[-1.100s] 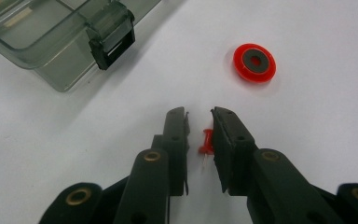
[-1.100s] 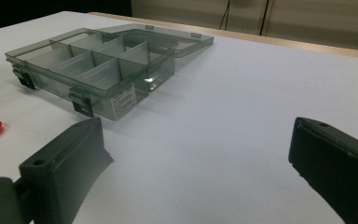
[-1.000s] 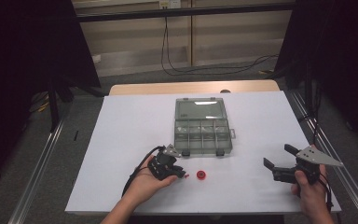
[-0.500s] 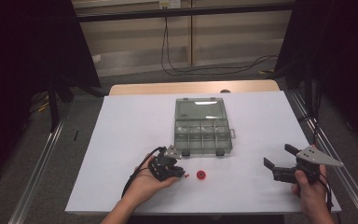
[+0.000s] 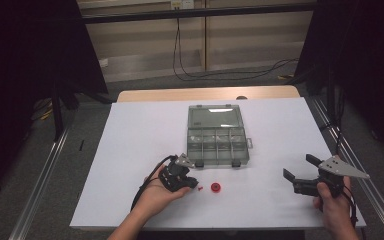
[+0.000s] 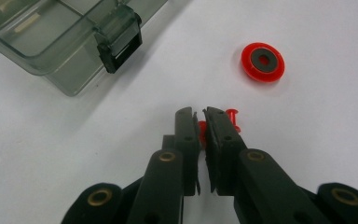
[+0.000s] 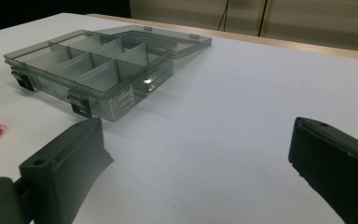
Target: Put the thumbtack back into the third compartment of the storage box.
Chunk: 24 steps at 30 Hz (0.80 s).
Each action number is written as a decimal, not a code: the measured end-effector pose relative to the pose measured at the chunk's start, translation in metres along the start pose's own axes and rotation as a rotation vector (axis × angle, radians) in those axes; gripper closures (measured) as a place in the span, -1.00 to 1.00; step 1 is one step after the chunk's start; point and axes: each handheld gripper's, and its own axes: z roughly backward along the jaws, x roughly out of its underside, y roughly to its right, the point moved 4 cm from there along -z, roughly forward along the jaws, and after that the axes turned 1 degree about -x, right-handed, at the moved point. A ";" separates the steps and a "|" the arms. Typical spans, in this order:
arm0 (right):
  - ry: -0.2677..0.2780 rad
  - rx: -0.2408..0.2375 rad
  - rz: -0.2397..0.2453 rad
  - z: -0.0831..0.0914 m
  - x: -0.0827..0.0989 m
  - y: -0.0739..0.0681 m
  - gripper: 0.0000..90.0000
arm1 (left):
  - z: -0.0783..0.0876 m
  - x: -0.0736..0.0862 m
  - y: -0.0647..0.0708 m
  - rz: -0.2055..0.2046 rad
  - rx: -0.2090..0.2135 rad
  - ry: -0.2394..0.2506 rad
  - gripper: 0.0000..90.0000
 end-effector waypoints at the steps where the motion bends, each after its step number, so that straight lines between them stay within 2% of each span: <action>1: 0.001 0.001 0.002 0.000 0.000 0.000 -0.93 | 0.001 -0.001 -0.001 -0.014 0.000 -0.008 0.87; 3: 0.001 0.001 0.002 0.000 0.000 0.000 -0.93 | 0.004 -0.003 -0.002 -0.028 -0.002 -0.010 0.87; 4: 0.001 0.001 0.003 0.000 0.000 0.000 -0.93 | 0.004 -0.005 -0.001 -0.002 -0.001 0.016 0.87; 5: 0.001 0.001 0.003 0.000 0.000 0.000 -0.93 | 0.006 -0.006 -0.003 -0.012 -0.004 0.016 0.87; 6: 0.002 0.000 0.003 0.000 0.000 0.000 -0.93 | 0.008 -0.007 -0.005 -0.048 -0.006 -0.008 0.87; 7: 0.002 0.001 0.002 0.000 0.000 0.000 -0.93 | 0.009 -0.009 -0.005 -0.045 -0.004 0.000 0.87; 8: 0.001 0.000 0.001 0.000 0.000 0.000 -0.93 | 0.008 -0.010 -0.003 -0.001 -0.009 0.031 0.87; 9: 0.002 -0.001 0.002 0.000 0.000 0.000 -0.93 | 0.011 -0.011 -0.007 -0.043 -0.011 0.003 0.87; 11: 0.002 -0.001 0.003 0.000 -0.001 0.000 -0.93 | 0.010 -0.014 -0.005 -0.007 -0.007 0.035 0.87; 12: 0.002 -0.001 0.002 0.000 -0.001 0.000 -0.93 | 0.012 -0.016 -0.007 -0.030 -0.009 0.021 0.87; 14: 0.002 -0.002 0.000 0.000 -0.001 0.000 -0.93 | 0.014 -0.018 -0.009 -0.051 -0.008 0.005 0.87; 15: 0.002 0.002 0.000 0.000 0.000 0.000 -0.93 | 0.013 -0.020 -0.007 -0.017 -0.007 0.035 0.87; 16: 0.001 -0.001 0.001 0.000 0.000 -0.001 -0.93 | 0.015 -0.021 -0.010 -0.045 -0.007 0.015 0.87; 18: 0.001 -0.001 0.001 -0.001 0.000 -0.001 -0.93 | 0.015 -0.024 -0.010 -0.015 -0.005 0.050 0.87; 24: 0.001 0.000 -0.001 -0.001 0.000 0.000 -0.93 | 0.016 -0.030 -0.011 -0.018 -0.007 0.050 0.87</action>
